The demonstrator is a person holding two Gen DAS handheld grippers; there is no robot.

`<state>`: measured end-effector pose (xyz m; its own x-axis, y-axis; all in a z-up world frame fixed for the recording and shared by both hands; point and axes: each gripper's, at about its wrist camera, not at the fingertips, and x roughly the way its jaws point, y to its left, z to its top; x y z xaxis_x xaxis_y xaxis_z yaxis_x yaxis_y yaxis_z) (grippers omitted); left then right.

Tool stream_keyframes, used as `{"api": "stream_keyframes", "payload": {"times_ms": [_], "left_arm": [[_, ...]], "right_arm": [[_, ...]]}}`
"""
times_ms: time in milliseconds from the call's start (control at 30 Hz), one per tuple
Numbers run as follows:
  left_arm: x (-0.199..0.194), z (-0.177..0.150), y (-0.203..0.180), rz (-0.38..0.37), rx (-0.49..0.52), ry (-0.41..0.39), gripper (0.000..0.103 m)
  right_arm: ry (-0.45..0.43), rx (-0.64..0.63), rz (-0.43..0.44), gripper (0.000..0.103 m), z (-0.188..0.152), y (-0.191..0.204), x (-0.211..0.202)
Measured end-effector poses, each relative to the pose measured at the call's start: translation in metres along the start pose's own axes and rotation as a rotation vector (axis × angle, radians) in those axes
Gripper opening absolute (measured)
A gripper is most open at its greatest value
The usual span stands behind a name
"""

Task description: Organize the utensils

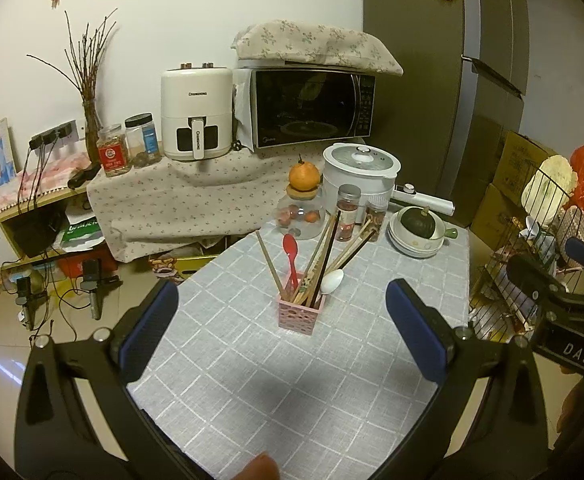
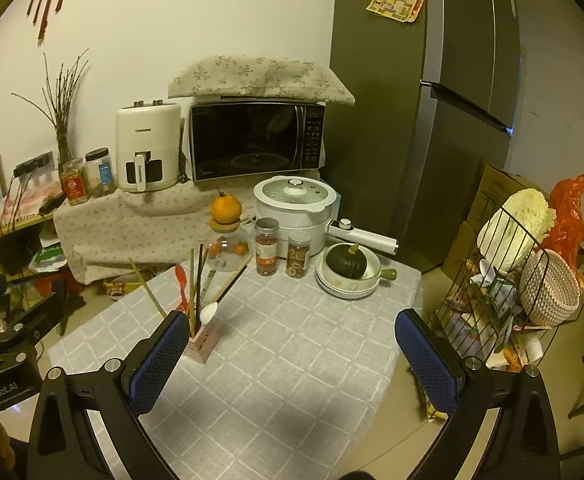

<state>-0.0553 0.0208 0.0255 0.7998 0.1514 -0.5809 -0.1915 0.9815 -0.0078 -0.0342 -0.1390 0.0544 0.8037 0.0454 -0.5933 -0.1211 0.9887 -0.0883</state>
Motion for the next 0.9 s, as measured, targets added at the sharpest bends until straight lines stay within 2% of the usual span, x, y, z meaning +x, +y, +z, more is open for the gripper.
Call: {"api": "stream_keyframes", "payload": {"times_ms": [900], "left_arm": [[0.0, -0.0014, 0.0038, 0.014, 0.002, -0.003, 0.103]], "right_arm": [[-0.005, -0.002, 0.006, 0.103, 0.0016, 0.0038, -0.0015]]}}
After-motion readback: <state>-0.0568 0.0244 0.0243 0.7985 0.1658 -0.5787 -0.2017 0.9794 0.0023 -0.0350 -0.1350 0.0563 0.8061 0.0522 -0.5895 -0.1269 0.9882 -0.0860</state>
